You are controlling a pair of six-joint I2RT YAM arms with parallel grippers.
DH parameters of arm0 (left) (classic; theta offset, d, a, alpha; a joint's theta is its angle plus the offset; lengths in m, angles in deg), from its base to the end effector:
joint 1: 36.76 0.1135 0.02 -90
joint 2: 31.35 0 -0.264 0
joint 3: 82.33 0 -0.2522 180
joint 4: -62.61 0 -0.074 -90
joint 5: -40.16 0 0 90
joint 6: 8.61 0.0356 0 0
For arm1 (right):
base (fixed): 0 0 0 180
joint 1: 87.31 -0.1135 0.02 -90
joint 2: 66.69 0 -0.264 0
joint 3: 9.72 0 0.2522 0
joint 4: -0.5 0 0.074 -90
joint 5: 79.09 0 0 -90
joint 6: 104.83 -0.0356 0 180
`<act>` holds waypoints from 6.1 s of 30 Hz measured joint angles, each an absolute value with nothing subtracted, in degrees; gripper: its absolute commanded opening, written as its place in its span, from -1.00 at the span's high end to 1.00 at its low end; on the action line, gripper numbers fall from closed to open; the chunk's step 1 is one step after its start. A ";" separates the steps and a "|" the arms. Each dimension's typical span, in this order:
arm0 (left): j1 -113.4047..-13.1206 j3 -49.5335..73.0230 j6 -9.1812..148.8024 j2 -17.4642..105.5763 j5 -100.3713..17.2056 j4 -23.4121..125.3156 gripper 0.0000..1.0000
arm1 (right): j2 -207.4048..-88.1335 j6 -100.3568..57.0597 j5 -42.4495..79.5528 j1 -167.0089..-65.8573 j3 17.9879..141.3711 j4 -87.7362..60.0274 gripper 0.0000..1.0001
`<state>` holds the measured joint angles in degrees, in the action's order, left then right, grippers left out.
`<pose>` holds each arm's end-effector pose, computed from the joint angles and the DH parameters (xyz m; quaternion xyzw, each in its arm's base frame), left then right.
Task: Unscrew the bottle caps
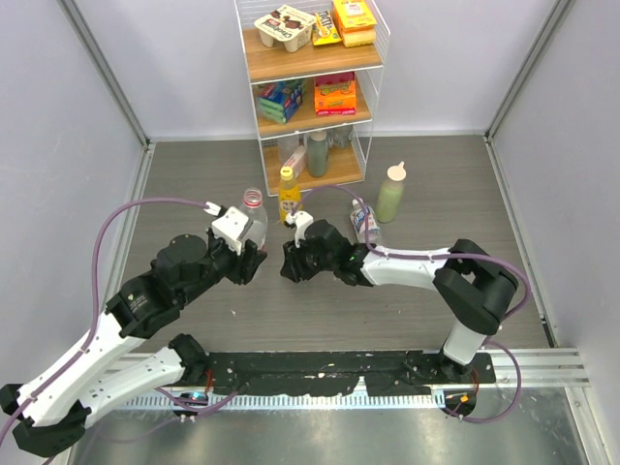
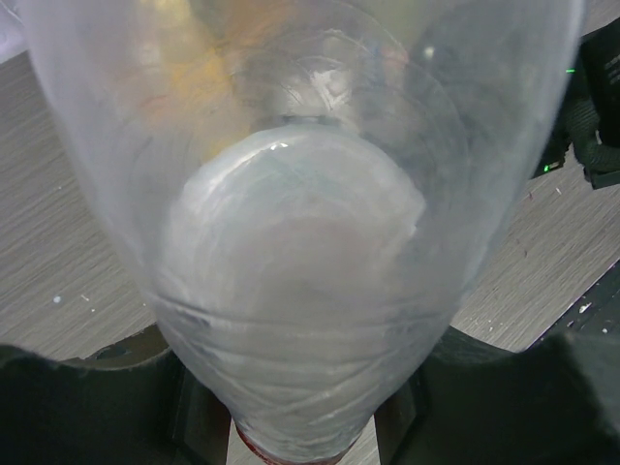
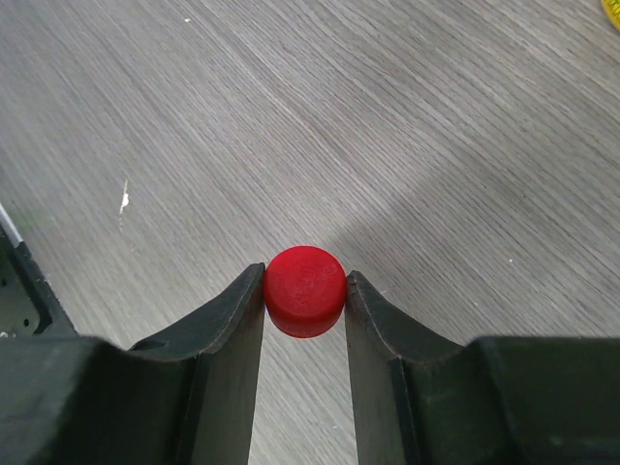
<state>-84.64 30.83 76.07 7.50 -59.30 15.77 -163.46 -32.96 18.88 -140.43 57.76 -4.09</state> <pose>0.0985 -0.1002 0.3622 0.2495 0.7727 -0.1996 0.5484 0.2132 0.2924 0.1914 -0.2958 0.8298 0.3232 0.3457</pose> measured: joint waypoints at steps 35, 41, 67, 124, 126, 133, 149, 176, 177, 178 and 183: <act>-84.64 31.36 76.11 7.83 -57.75 15.83 0.99 | -159.92 -31.08 10.72 -141.19 60.84 -12.88 -0.99; -84.64 31.36 76.11 8.48 -57.72 15.75 0.99 | -148.75 -30.58 13.96 -139.25 58.06 -12.70 -1.00; -84.60 31.60 79.13 14.80 -30.03 14.61 1.00 | -125.28 -40.75 51.27 -129.37 53.56 5.35 -0.94; -84.60 31.64 79.06 8.09 -42.53 14.39 -0.99 | -133.10 -34.23 43.88 -132.47 61.58 -5.53 0.97; -84.60 31.82 79.04 6.58 -45.94 14.70 -0.99 | -133.23 -32.96 41.50 -133.13 62.13 -6.21 0.97; -84.60 32.76 78.63 2.95 -60.15 15.55 -0.99 | -134.63 -31.15 34.07 -133.83 61.91 -5.86 0.97; -84.60 33.13 76.22 5.31 -84.41 14.78 -0.99 | -144.62 -24.02 18.88 -141.74 61.04 1.66 0.97; -84.60 33.17 75.54 5.16 -87.84 14.30 -0.99 | -160.51 -14.10 -0.58 -150.33 66.63 11.14 0.97; -84.60 33.17 75.57 5.16 -87.71 14.30 -0.99 | -160.57 -14.12 -0.64 -150.35 66.59 11.12 0.95; -84.60 33.17 75.57 5.16 -87.62 14.28 -0.99 | -160.57 -14.15 -0.75 -150.35 66.50 11.14 0.90; -84.60 33.17 75.57 5.16 -87.43 14.30 -0.99 | -160.57 -14.47 -1.06 -150.37 65.85 11.84 0.64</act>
